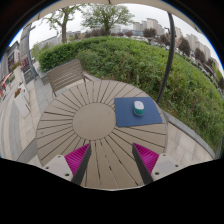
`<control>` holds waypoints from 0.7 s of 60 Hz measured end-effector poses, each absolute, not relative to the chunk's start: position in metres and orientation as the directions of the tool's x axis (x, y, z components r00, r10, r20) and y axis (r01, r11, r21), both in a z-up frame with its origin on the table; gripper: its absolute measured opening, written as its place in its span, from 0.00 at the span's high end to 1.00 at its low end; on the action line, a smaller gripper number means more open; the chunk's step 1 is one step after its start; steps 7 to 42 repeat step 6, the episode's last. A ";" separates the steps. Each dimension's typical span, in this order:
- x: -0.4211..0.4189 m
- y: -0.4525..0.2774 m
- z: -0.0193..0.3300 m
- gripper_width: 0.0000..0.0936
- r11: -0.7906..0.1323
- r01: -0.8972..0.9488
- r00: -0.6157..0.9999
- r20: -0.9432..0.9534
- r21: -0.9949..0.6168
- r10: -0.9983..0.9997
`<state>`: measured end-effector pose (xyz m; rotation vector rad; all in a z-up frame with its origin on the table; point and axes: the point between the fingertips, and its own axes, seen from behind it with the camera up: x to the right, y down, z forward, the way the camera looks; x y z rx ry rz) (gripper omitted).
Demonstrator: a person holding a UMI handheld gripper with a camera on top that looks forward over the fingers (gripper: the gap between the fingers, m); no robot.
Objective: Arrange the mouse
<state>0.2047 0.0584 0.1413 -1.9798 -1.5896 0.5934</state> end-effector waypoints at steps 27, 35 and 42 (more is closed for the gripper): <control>0.203 0.059 0.151 0.10 -0.139 0.727 0.197 0.010 -0.673 0.980; 0.203 0.059 0.151 0.10 -0.139 0.727 0.197 0.010 -0.673 0.980; 0.203 0.059 0.151 0.10 -0.139 0.727 0.197 0.010 -0.673 0.980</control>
